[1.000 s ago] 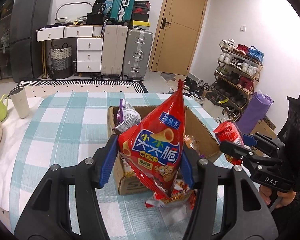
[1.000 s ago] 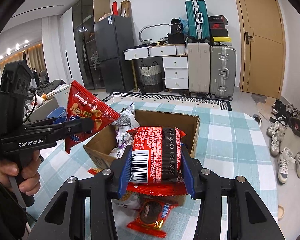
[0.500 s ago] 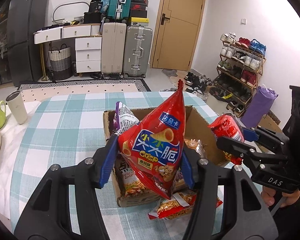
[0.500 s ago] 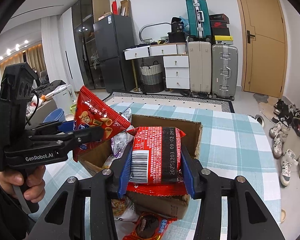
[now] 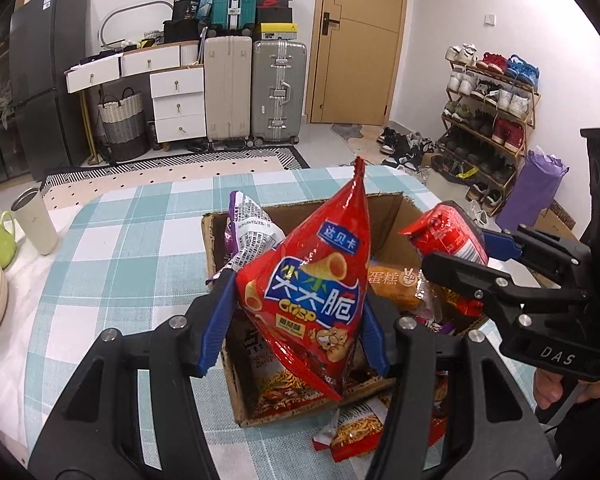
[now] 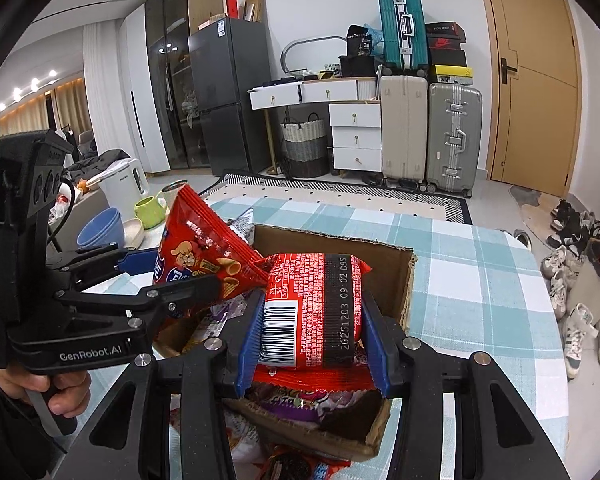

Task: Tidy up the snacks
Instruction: 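Lower the wafer pack and crisp bag into the box and open both tools, then withdraw both tools from the box toward the noodle bag and Oreo pack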

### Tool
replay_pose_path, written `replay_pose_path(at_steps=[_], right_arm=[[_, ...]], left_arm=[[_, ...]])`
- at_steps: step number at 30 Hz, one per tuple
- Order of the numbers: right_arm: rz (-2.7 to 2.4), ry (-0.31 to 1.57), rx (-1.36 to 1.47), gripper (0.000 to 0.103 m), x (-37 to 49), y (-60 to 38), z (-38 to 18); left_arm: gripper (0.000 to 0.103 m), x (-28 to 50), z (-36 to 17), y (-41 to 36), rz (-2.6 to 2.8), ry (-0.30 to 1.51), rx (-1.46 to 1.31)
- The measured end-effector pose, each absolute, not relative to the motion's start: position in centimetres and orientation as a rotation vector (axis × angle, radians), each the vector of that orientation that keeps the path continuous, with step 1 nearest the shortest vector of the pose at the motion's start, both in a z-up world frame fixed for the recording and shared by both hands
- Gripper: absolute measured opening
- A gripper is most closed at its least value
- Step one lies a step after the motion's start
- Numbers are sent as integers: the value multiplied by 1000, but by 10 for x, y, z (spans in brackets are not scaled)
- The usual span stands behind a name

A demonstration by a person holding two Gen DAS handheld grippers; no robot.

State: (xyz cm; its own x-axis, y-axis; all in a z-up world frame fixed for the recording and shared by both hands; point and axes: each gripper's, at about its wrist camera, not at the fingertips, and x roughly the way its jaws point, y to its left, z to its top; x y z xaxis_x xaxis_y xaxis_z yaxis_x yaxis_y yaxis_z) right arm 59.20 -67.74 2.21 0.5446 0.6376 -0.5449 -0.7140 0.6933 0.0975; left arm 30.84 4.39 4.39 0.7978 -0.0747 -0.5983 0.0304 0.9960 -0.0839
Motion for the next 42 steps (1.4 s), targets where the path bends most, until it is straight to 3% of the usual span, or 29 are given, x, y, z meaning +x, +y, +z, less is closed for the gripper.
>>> replay_pose_path(at_steps=[19, 23, 25, 28, 31, 32, 37, 38, 42], right_arm=[[770, 604, -209, 46, 620, -659, 0], [770, 576, -202, 53, 617, -662, 3], [766, 560, -200, 62, 614, -665, 7], [761, 540, -180, 87, 606, -675, 15], [746, 532, -162, 99, 596, -688, 22], [738, 537, -162, 100, 592, -693, 23], [700, 555, -153, 102, 570, -717, 22], [698, 560, -150, 102, 566, -723, 21], [685, 577, -144, 102, 549, -739, 13]], left_arm=[[55, 341, 14, 35, -50, 681, -13], [56, 341, 14, 34, -57, 684, -10], [56, 339, 15, 36, -69, 687, -26], [60, 336, 18, 38, -80, 699, -45], [73, 326, 25, 38, -88, 692, -51], [82, 321, 28, 38, -87, 685, -56], [93, 289, 43, 39, -93, 662, -71], [103, 280, 44, 39, -87, 655, -73], [102, 245, 47, 39, -75, 642, -88]])
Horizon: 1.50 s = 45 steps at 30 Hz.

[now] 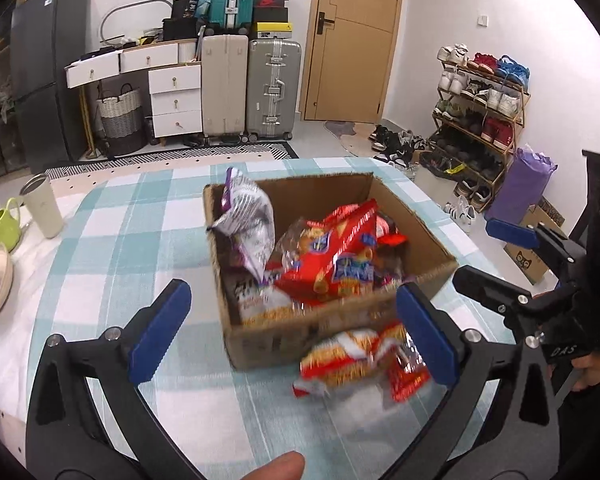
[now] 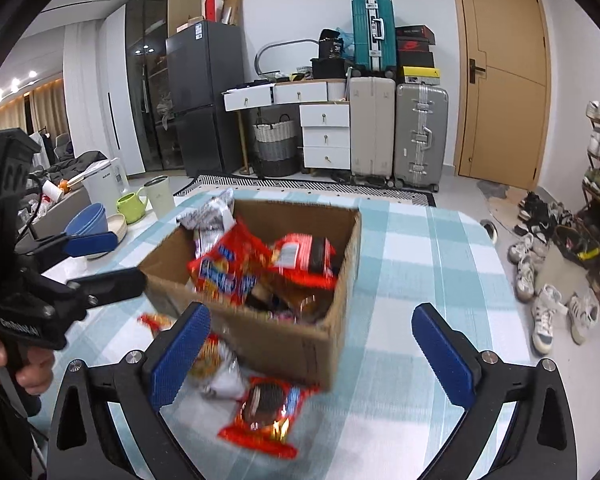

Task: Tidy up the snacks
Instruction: 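Withdraw both tools from the box toward the noodle bag and Oreo pack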

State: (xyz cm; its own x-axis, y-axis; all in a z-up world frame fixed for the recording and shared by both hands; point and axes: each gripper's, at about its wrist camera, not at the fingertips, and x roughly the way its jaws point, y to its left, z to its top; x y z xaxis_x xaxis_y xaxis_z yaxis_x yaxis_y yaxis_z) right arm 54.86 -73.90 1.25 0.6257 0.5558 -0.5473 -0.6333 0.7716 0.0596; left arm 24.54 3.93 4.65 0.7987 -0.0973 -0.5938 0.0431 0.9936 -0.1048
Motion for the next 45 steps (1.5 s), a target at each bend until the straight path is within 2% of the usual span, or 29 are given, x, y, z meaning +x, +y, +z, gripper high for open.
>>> replay_pose_path(at_steps=[14, 34, 45], right_arm=[[672, 680, -128, 102, 517, -754, -30], [630, 864, -161, 102, 533, -728, -76], [605, 882, -199, 102, 535, -710, -91]], left_arm=[[102, 177, 15, 42, -31, 686, -115], [102, 197, -7, 35, -30, 773, -96], [102, 204, -21, 40, -16, 804, -97]])
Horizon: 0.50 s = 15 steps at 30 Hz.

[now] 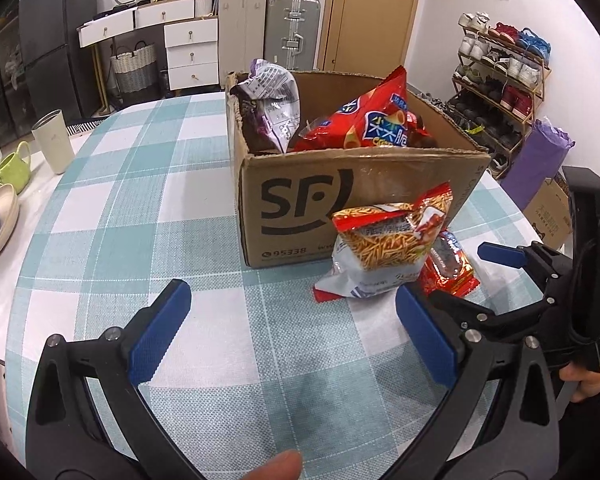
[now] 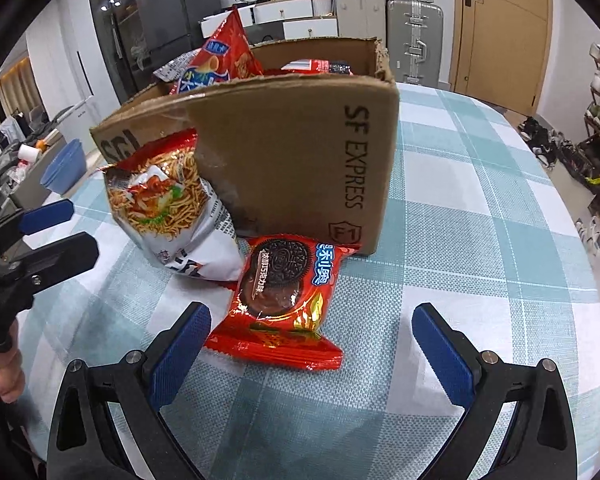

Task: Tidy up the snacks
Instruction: 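Withdraw both tools from the box toward the noodle bag and Oreo pack, then grasp the red Oreo cookie pack with the right tool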

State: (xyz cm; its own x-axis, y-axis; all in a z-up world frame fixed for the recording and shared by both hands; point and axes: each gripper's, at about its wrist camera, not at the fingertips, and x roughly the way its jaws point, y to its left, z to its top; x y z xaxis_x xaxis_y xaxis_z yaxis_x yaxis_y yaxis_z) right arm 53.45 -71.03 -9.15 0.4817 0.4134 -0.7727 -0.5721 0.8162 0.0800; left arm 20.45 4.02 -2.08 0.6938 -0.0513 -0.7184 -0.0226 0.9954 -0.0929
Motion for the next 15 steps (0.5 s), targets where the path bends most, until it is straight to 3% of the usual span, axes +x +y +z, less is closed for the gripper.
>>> replay_pose_path(at_steps=[15], right_arm=[[570, 908, -151, 100, 556, -719, -95]], left_arm=[[102, 209, -30, 44, -19, 818, -98]])
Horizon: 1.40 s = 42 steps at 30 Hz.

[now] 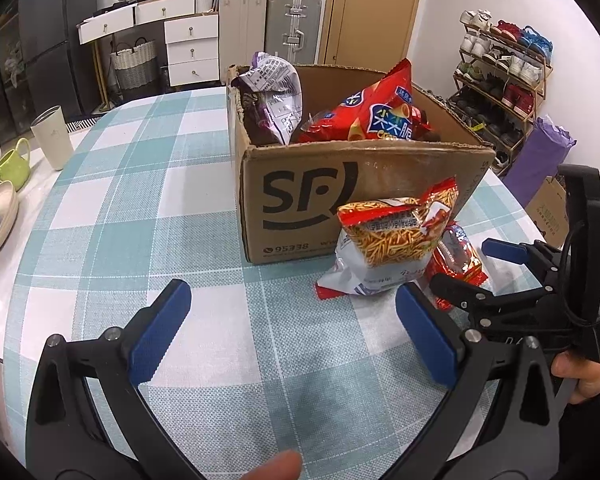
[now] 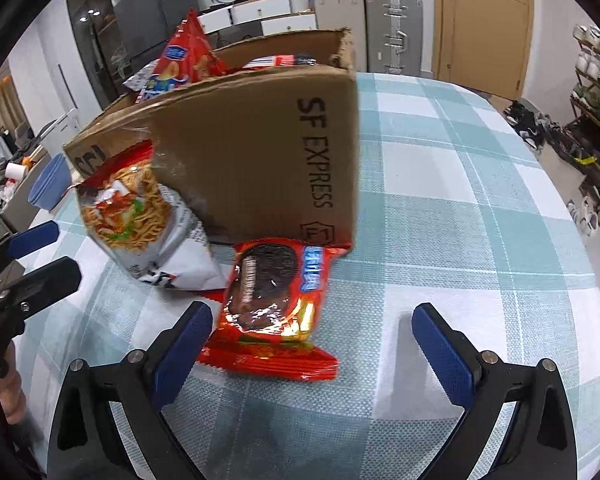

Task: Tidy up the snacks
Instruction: 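Grasp the red Oreo cookie pack with the right tool, then grasp the instant-noodle bag with the left tool while the right tool lifts the Oreo pack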

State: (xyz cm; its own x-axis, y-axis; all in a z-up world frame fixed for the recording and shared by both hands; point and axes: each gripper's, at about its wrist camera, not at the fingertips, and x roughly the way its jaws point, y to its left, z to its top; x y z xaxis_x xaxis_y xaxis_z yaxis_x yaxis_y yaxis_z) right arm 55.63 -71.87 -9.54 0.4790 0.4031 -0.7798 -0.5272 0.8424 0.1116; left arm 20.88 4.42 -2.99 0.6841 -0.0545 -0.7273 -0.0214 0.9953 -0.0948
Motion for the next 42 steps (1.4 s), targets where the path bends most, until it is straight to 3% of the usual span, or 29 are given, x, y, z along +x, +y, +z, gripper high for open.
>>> replay_pose_path(at_steps=[8, 10, 14, 42], right_arm=[[630, 891, -156, 69, 554, -717, -95], [645, 888, -154, 54, 554, -718, -95], [665, 877, -149, 45, 549, -720, -94], [682, 745, -21, 43, 532, -769, -42]], left_arm=[[102, 206, -30, 40, -25, 818, -87], [102, 206, -30, 40, -27, 819, -88], [102, 204, -30, 38, -27, 819, -84], [102, 230, -45, -1, -59, 862, -137]])
